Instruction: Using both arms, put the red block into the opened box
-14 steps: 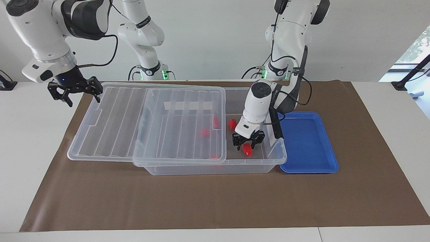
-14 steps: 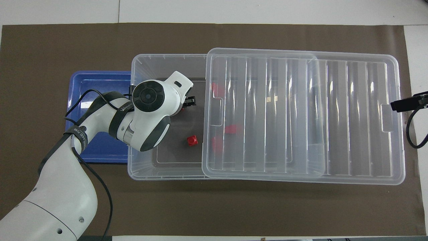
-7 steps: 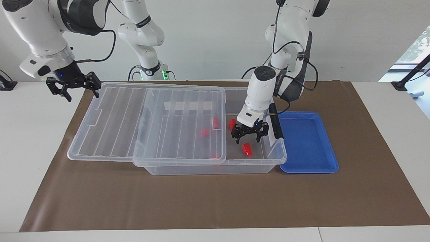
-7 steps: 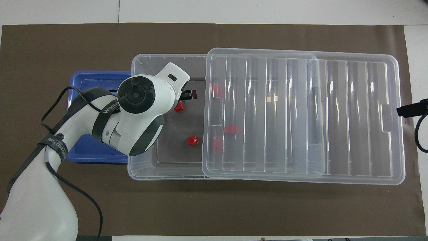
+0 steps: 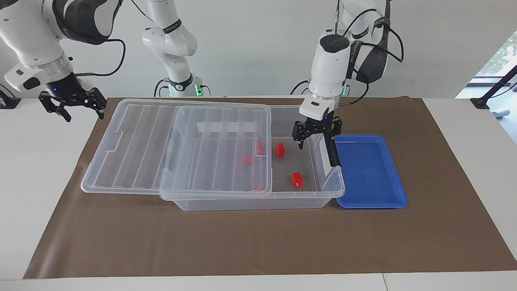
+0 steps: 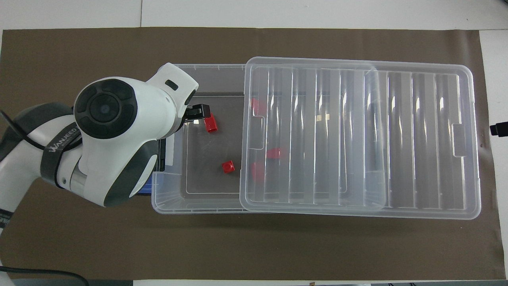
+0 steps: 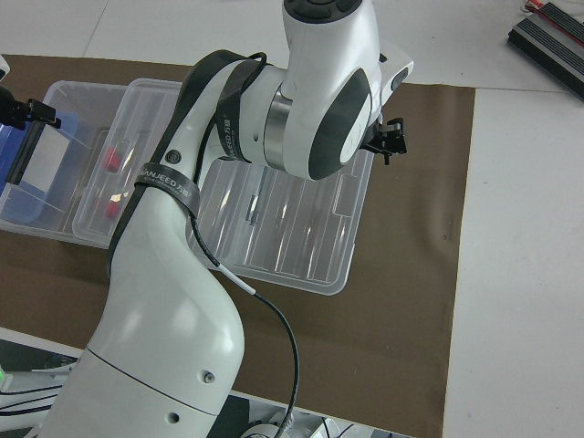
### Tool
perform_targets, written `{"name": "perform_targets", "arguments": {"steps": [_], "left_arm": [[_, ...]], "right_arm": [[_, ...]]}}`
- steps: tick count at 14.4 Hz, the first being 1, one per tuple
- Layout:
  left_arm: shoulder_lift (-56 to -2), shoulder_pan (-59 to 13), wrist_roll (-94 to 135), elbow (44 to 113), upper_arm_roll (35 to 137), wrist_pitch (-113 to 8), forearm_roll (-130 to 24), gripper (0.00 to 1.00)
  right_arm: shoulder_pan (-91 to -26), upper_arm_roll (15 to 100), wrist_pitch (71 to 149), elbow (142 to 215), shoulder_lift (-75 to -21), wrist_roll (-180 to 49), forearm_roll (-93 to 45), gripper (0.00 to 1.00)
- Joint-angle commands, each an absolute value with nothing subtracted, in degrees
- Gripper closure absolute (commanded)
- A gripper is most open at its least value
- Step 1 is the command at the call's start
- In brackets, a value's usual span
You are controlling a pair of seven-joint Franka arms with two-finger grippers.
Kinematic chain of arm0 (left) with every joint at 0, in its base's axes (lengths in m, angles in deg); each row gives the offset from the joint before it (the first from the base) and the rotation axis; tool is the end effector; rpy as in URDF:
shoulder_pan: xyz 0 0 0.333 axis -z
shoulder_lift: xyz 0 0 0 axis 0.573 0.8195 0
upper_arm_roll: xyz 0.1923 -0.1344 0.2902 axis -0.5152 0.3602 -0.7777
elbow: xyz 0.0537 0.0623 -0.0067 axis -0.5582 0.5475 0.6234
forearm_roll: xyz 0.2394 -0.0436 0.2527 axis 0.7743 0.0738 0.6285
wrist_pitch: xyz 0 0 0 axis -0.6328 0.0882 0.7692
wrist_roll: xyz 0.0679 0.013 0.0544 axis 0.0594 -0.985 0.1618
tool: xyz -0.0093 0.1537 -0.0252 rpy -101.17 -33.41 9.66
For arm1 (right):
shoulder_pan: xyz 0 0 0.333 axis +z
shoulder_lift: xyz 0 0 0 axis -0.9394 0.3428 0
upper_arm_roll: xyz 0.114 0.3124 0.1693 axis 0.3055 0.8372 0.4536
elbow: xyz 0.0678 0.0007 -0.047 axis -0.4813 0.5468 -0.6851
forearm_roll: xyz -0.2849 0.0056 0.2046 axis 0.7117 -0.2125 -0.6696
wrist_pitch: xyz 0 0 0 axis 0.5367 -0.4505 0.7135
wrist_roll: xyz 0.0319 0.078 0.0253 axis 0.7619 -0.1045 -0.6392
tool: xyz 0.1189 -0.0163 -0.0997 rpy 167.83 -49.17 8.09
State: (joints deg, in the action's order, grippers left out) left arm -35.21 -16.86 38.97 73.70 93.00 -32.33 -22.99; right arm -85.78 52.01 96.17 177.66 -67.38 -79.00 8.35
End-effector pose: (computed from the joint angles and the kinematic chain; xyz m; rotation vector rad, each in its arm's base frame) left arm 0.5065 -0.2620 0.5357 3.0968 0.0981 0.2925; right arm 0.4877 -0.1258 0.5934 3.0776 0.2024 0.1026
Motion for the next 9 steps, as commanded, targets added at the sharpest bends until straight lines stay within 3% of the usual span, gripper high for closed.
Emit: {"name": "perform_targets", "arguments": {"steps": [1, 2, 3, 5, 9], "left_arm": [[-38.1, -22.2, 29.5, 74.2, 92.9, -29.4, -28.9, 0.0], [-38.3, -23.6, 27.2, 74.1, 92.9, -28.2, -29.1, 0.0], [-38.3, -24.8, 24.8, 73.4, 92.9, -27.2, -29.1, 0.0], [-38.2, -27.1, 20.1, 71.4, 92.9, -24.4, -29.0, 0.0], [-38.3, -31.0, 14.5, 70.2, 92.7, -21.4, -29.1, 0.0]], "right_arm": [[-86.8, 52.3, 101.8, 180.3, -67.8, -80.5, 8.6, 0.0], [-87.6, 52.3, 103.7, 180.3, -66.0, -81.8, 8.5, 0.11], [-88.8, 52.4, 105.2, 179.8, -64.0, -83.8, 8.2, 0.31], [-89.3, 52.4, 107.1, 179.3, -61.4, -86.0, 7.7, 1.0], [-92.4, 52.4, 108.6, 179.4, -59.0, -90.2, 7.2, 1.0]]}}
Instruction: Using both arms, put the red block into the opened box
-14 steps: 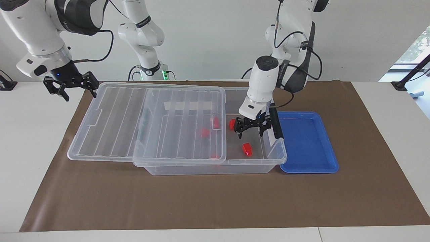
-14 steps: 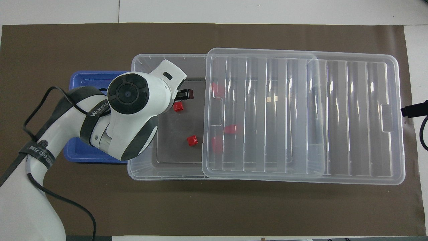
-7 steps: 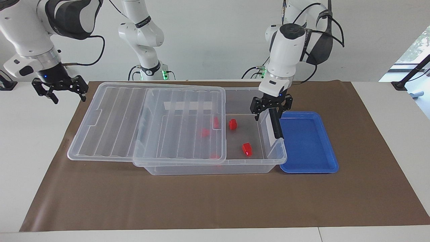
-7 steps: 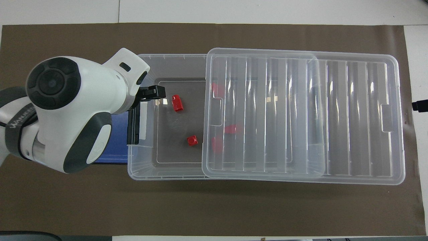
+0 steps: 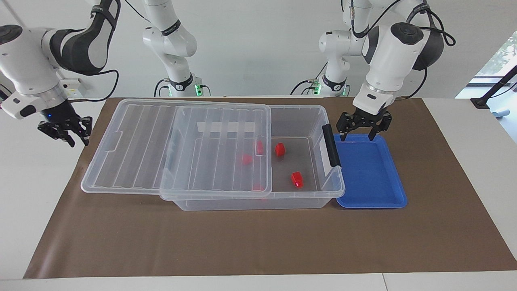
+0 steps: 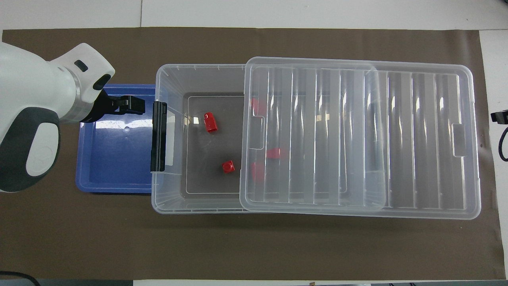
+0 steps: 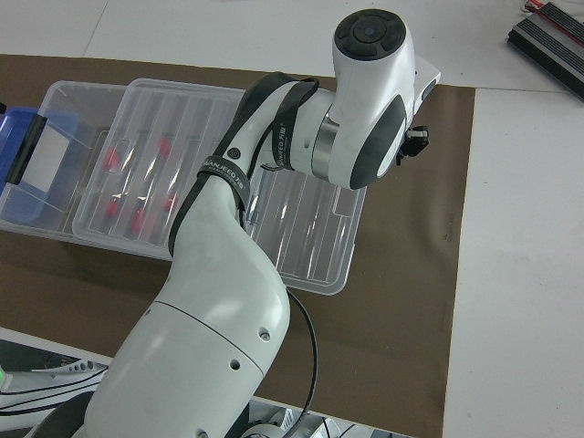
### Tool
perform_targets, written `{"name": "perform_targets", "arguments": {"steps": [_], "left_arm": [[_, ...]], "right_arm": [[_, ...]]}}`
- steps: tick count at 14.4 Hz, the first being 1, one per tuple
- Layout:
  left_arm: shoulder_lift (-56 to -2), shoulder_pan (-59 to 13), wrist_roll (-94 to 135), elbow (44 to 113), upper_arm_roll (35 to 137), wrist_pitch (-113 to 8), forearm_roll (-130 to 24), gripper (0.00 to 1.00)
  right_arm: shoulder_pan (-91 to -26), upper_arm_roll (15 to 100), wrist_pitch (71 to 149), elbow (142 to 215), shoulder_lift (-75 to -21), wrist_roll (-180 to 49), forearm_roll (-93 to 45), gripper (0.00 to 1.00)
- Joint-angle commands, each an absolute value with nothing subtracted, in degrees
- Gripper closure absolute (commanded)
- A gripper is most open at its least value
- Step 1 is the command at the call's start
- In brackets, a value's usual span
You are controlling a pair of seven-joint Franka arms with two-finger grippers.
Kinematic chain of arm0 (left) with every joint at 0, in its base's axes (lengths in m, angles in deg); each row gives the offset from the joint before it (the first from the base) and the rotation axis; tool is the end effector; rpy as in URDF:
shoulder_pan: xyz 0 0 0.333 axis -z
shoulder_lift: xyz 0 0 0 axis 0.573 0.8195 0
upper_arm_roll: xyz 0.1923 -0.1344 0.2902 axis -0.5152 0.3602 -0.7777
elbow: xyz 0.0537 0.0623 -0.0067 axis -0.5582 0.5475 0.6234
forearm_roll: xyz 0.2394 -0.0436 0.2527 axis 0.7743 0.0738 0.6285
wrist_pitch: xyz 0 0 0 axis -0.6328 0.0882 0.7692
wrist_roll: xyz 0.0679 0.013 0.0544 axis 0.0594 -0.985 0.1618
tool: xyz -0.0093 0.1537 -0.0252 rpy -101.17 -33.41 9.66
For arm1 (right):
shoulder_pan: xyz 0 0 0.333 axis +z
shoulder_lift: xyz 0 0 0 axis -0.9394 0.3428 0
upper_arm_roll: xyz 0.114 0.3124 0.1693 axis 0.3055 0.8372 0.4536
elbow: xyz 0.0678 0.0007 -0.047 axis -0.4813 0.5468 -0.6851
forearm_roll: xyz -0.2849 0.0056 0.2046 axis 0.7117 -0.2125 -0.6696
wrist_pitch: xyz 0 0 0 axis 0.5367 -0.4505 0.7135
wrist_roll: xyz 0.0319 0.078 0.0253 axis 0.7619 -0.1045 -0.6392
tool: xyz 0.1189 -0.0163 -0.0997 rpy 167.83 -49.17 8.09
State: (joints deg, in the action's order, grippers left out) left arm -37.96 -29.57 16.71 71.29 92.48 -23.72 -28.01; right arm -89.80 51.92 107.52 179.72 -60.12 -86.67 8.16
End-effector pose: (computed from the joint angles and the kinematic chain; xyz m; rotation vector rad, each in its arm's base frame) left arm 0.5260 -0.1423 0.5647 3.1090 -0.0944 0.1745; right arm 0.5277 -0.1766 0.5302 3.0546 0.3027 0.1481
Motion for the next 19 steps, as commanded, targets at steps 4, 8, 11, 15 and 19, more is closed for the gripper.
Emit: {"name": "perform_targets", "arguments": {"steps": [4, 8, 11, 15, 19], "left_arm": [[-38.3, -34.5, 8.9, 68.2, 92.6, -18.3, -29.1, 0.0], [-38.3, -32.8, 2.1, 64.2, 87.0, -12.1, -29.1, 0.0], [-38.2, -32.8, -2.1, 60.7, 85.0, -7.9, -29.2, 0.0], [-38.1, -32.5, -3.0, 58.1, 81.8, -4.8, -31.9, 0.0], [-38.3, -32.4, -3.0, 58.3, 81.9, -2.5, -31.8, 0.0]], "right_arm": [[-91.8, 52.4, 109.9, 183.1, -59.4, -85.6, 7.1, 1.0], [-90.0, 52.9, 109.6, 183.6, -59.4, -81.9, 7.1, 1.0], [-88.8, 52.9, 109.3, 183.6, -59.5, -79.8, 7.1, 1.0], [-86.7, 53.0, 109.4, 183.6, -59.5, -78.2, 7.1, 1.0], [-86.1, 53.1, 109.4, 183.6, -59.5, -76.4, 7.1, 1.0]]}}
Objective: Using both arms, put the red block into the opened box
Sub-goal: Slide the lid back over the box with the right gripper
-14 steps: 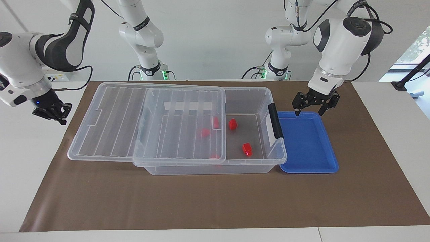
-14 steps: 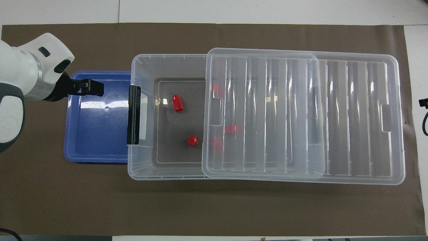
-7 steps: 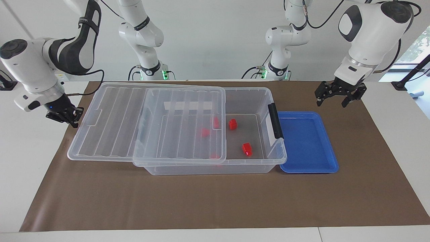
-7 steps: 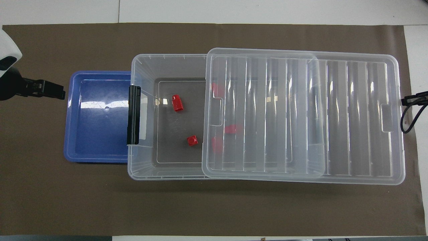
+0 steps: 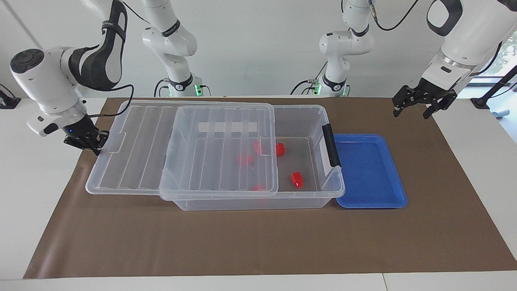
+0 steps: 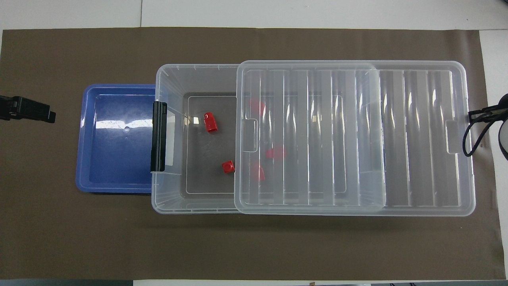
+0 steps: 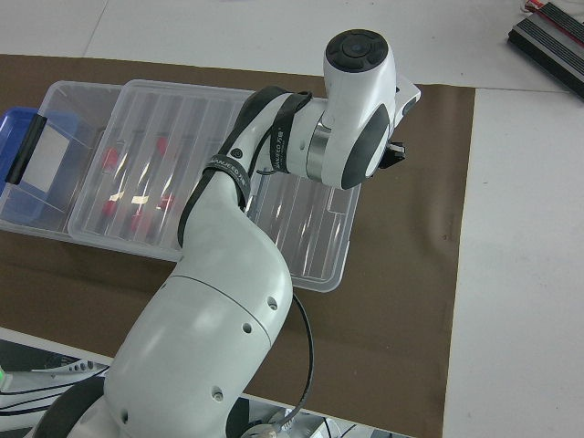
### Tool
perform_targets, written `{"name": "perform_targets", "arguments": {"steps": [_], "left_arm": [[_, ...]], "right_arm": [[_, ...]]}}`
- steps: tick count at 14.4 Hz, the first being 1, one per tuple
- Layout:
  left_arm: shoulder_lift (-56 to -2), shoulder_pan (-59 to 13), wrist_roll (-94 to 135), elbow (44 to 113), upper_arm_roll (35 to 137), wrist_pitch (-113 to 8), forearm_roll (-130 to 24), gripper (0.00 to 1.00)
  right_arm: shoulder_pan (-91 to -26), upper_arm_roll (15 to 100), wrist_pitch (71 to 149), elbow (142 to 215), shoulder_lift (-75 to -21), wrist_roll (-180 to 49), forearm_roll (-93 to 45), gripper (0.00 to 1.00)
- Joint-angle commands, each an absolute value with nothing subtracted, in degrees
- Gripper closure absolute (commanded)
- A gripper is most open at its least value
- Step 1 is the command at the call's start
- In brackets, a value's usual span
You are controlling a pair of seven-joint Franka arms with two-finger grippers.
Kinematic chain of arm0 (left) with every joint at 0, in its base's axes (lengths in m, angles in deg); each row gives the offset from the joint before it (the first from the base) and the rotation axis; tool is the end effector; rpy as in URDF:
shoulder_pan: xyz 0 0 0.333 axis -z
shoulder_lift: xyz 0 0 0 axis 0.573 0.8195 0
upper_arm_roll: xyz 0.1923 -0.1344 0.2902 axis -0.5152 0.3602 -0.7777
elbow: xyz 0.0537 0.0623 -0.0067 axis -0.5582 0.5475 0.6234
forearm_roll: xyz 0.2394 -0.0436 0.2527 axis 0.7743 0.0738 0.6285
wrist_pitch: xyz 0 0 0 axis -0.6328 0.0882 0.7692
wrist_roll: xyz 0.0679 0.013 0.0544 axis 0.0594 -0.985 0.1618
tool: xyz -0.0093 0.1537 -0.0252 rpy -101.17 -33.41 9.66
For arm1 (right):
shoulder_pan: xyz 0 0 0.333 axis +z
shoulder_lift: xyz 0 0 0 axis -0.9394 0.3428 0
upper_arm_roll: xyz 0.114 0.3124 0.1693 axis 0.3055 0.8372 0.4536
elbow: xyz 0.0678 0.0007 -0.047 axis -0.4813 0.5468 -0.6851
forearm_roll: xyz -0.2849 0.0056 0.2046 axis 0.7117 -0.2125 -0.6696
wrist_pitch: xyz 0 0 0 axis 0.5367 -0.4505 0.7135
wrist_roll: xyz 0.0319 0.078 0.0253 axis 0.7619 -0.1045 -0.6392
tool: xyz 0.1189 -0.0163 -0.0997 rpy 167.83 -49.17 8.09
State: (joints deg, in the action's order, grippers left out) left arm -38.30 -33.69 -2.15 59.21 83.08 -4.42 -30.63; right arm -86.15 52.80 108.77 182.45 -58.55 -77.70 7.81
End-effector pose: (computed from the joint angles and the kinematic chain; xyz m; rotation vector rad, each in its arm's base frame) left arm 0.5151 -0.0222 0.6289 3.0904 -0.2367 -0.0050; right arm 0.5394 -0.1338 0.4958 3.1013 0.1842 0.0858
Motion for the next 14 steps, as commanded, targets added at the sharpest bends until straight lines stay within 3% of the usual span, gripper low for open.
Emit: {"name": "perform_targets", "arguments": {"steps": [1, 14], "left_arm": [[-38.6, -32.4, -3.0, 58.4, 82.1, -2.7, -31.7, 0.0], [-39.7, -32.0, -3.0, 60.1, 82.9, -1.4, -29.5, 0.0]], "right_arm": [[-84.6, 53.0, 109.3, 183.7, -59.5, -75.6, 7.1, 1.0], [-77.2, 53.1, 109.0, 183.6, -59.6, -64.9, 7.1, 1.0]]}}
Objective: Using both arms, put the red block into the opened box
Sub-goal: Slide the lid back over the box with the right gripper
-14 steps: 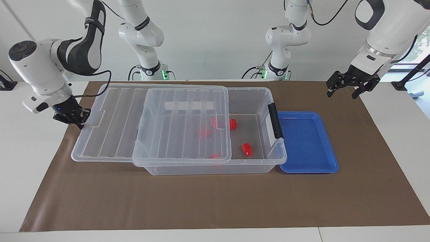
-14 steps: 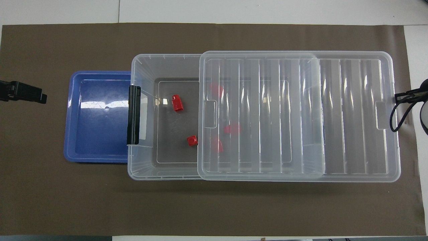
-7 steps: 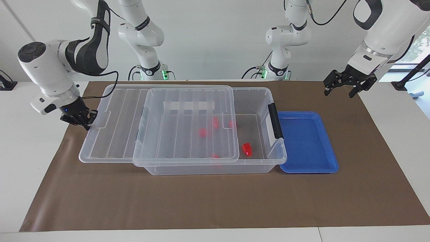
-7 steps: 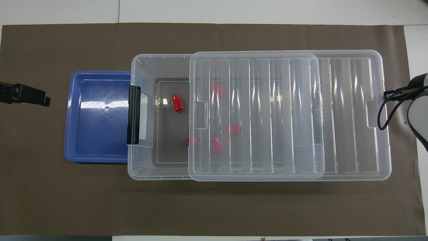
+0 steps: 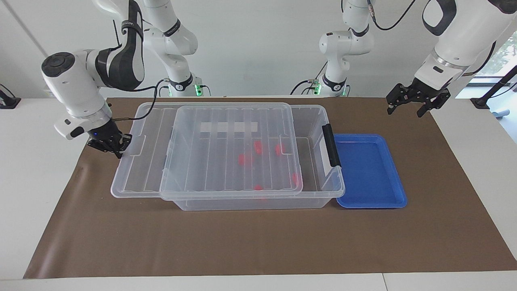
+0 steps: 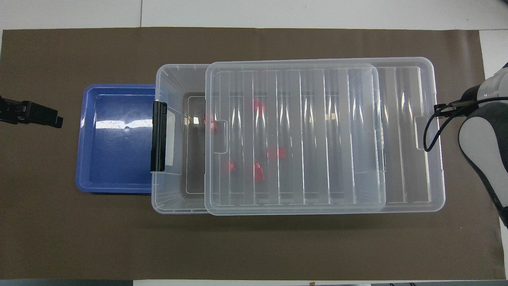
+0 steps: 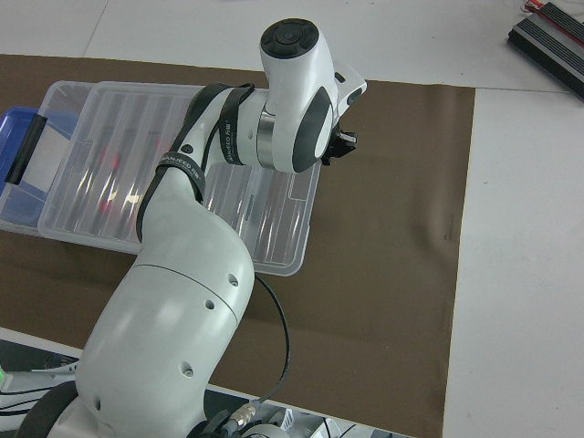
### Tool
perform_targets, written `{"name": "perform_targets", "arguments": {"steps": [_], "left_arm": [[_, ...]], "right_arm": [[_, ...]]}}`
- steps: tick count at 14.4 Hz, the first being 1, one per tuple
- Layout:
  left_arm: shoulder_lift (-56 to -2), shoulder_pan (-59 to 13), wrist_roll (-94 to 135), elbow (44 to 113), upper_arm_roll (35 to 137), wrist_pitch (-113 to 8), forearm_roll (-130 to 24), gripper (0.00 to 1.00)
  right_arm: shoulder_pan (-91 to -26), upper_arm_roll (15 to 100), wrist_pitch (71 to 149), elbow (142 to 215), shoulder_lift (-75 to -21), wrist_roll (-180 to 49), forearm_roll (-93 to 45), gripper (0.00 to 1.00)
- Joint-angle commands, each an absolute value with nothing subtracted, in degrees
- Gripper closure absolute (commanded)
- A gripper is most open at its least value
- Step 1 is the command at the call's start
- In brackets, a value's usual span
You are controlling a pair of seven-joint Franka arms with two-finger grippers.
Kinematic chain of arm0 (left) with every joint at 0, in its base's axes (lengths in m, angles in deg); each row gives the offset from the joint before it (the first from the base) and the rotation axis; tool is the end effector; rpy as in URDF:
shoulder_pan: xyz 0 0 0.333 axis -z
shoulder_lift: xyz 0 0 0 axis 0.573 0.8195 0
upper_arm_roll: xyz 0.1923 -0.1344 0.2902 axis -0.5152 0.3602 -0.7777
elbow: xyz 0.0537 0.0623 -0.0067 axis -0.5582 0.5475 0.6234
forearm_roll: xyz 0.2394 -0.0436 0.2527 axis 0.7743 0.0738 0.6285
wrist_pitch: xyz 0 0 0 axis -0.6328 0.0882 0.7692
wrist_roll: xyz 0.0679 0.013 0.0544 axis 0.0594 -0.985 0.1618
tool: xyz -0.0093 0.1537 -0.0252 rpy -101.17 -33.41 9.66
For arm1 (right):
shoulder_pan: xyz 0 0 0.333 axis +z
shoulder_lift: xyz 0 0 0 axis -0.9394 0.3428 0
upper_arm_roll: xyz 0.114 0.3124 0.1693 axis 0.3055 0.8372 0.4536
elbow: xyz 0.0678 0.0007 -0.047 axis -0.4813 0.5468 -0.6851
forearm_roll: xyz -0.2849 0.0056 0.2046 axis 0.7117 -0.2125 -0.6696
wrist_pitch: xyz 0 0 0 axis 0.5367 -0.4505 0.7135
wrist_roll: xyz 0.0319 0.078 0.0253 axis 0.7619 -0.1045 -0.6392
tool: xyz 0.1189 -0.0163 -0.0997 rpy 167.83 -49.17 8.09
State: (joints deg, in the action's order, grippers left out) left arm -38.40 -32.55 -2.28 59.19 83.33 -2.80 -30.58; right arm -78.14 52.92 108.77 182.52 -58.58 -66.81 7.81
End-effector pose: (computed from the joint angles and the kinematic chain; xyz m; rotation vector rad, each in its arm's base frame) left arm 0.5094 -0.0343 0.6276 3.0865 -0.2786 -0.0463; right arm 0.5525 -0.0562 0.4955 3.1145 0.1098 0.0924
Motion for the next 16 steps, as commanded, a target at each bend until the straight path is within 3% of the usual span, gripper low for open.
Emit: {"name": "perform_targets", "arguments": {"steps": [1, 11, 16], "left_arm": [[-39.7, -31.9, -3.0, 60.0, 82.9, -1.2, -29.2, 0.0], [-39.7, -31.9, -2.6, 60.1, 82.9, -2.0, -28.4, 0.0], [-39.7, -32.2, -2.6, 60.1, 82.8, -2.0, -28.4, 0.0]], "right_arm": [[-76.7, 53.1, 109.0, 183.7, -59.6, -64.6, 7.1, 1.0], [-70.1, 53.1, 108.9, 183.6, -59.8, -55.1, 7.1, 1.0], [-69.9, 53.3, 108.9, 183.6, -59.8, -53.8, 7.1, 1.0]]}}
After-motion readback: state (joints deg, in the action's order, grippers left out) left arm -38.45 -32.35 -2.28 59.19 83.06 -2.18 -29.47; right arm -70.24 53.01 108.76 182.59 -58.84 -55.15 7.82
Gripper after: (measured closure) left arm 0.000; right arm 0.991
